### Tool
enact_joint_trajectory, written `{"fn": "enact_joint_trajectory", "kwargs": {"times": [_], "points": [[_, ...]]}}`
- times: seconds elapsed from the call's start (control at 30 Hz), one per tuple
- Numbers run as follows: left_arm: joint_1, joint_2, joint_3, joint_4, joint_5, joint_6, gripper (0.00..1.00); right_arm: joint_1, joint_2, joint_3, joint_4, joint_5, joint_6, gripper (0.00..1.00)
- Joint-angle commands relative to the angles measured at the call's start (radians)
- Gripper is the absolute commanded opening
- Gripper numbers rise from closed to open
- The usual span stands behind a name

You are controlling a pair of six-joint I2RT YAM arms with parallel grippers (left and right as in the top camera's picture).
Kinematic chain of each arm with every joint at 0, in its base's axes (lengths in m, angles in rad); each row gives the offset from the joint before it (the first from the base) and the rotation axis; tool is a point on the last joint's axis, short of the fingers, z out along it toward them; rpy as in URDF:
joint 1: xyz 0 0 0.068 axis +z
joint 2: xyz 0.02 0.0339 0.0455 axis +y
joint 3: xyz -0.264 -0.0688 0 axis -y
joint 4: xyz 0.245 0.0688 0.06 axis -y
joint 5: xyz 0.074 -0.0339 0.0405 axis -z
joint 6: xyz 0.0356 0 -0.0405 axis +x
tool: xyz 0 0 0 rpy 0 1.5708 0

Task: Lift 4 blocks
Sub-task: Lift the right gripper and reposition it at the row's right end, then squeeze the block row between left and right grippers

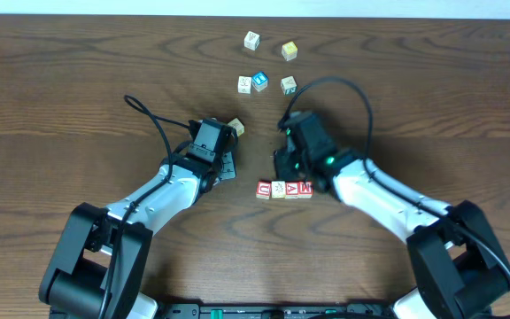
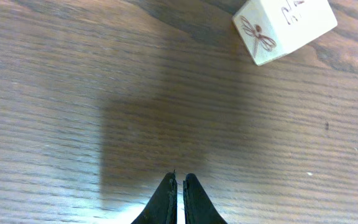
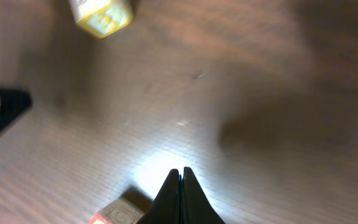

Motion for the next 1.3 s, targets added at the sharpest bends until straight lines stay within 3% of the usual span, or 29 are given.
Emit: {"fn": "enact_joint_trajectory", "kwargs": {"times": [0.0,0.3,0.53,0.83,1.27], "points": [[0.002,0.005,-0.01,-0.001,0.078,0.038,0.07,-0.062,-0.008,0.059,-0.054,0.04,-0.009,0.01],[0.002,0.005,-0.01,0.006,0.244,0.083,0.07,-0.254,-0.097,0.068,-0.257,0.037,-0.023,0.01],[-0.039,0.005,-0.01,-0.006,0.301,0.083,0.07,-0.275,-0.101,0.061,-0.395,-0.017,-0.038,0.01],[-0.117,0.005,-0.01,-0.017,0.3,0.082,0.07,-0.246,-0.101,0.019,-0.411,-0.043,-0.037,0.01],[-0.121,0.005,-0.01,-0.017,0.308,0.06,0.07,-0.245,-0.101,-0.103,-0.388,-0.114,-0.03,0.01]]}}
